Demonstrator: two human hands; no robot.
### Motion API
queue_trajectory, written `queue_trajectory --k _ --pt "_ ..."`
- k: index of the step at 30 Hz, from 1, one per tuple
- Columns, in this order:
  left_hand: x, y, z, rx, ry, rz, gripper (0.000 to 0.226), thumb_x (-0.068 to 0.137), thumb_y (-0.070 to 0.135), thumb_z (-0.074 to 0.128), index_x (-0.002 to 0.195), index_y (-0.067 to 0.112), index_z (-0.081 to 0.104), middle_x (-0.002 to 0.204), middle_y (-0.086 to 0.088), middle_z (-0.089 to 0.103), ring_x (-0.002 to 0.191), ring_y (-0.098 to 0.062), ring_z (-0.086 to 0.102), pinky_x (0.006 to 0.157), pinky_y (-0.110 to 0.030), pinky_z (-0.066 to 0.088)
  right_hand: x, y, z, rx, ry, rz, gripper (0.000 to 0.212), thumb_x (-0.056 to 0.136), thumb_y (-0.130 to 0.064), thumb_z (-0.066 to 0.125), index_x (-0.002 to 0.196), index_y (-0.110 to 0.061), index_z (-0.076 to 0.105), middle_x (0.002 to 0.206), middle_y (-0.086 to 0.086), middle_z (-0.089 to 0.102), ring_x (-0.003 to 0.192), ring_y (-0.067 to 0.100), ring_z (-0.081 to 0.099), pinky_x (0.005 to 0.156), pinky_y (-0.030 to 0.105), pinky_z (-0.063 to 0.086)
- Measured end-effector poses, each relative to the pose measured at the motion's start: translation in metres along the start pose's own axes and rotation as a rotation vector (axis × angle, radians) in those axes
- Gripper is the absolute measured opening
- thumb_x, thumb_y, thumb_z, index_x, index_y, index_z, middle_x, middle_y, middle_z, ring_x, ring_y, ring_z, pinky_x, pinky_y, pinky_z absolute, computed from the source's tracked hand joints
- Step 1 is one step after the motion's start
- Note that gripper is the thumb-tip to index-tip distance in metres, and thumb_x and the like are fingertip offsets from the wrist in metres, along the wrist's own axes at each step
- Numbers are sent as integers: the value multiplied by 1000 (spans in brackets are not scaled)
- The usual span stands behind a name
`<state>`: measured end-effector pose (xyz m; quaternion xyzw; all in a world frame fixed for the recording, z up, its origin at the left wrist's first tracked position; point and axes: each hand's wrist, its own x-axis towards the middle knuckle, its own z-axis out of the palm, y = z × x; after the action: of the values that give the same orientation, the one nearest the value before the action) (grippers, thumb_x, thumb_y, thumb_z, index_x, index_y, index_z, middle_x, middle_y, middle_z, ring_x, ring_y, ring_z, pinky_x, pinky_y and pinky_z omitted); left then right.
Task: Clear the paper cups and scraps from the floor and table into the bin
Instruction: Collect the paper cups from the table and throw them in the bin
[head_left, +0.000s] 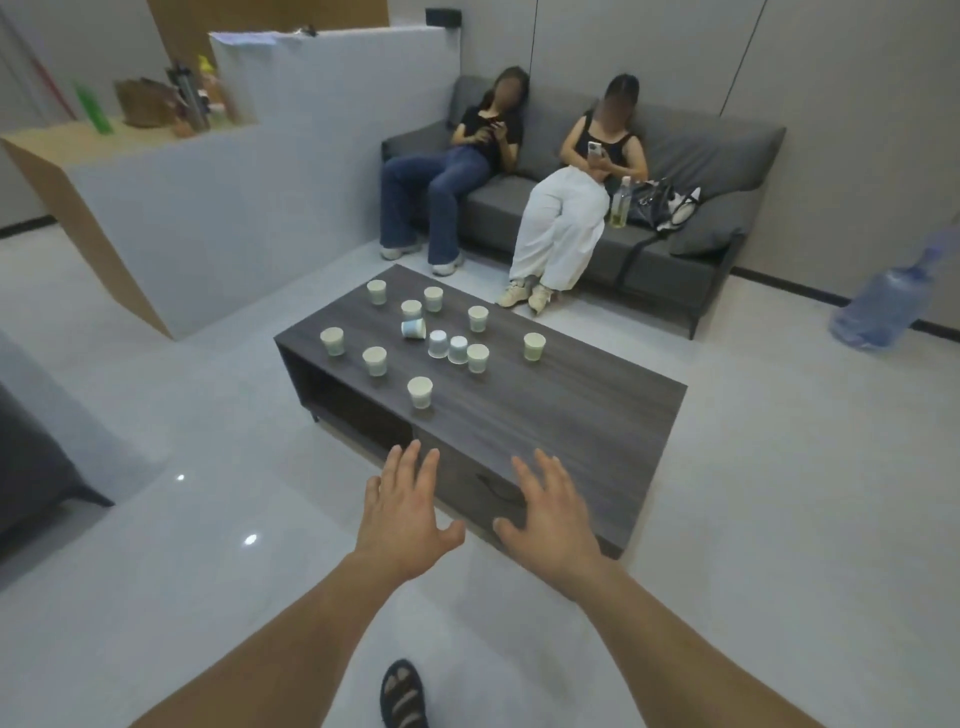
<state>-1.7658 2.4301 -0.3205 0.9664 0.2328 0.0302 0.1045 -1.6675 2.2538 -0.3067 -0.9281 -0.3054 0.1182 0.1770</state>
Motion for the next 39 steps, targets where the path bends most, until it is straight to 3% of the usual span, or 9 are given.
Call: queue_trajectory --k 11,19,28,33,39 --pt "185 -97 -28 -17 -64 14 101 74 64 58 149 25 4 159 0 -2 146 -23 -6 117 -48 14 192 -54 16 6 -77 78 83 88 -53 57 154 -32 11 163 -4 -4 149 20 -4 120 45 14" --pt "295 -133 -2 -31 -148 -45 104 71 65 59 150 27 4 160 2 0 147 -22 -3 116 -47 14 328 -51 39 3 -174 78 88 84 -54 59 154 -29 12 162 0 5 149 22 4 119 43 19" --pt "393 -169 59 -69 -319 -155 106 70 67 61 150 27 4 159 2 6 147 -22 5 117 -41 18 487 -43 102 9 -334 -31 88 80 -47 65 150 -28 15 158 2 14 144 25 18 114 41 28" --pt "433 -196 114 -147 -421 -197 103 74 62 57 151 27 -3 160 5 -2 147 -18 -3 119 -39 13 553 -34 166 -57 -437 -22 91 78 -43 64 152 -29 13 159 4 11 142 27 19 111 42 33" --pt "472 -237 191 -226 -516 -156 104 70 53 64 151 27 5 159 6 6 145 -17 6 120 -35 14 597 -30 260 -118 -562 -61 91 82 -38 68 152 -33 10 159 3 4 143 30 16 109 48 32"
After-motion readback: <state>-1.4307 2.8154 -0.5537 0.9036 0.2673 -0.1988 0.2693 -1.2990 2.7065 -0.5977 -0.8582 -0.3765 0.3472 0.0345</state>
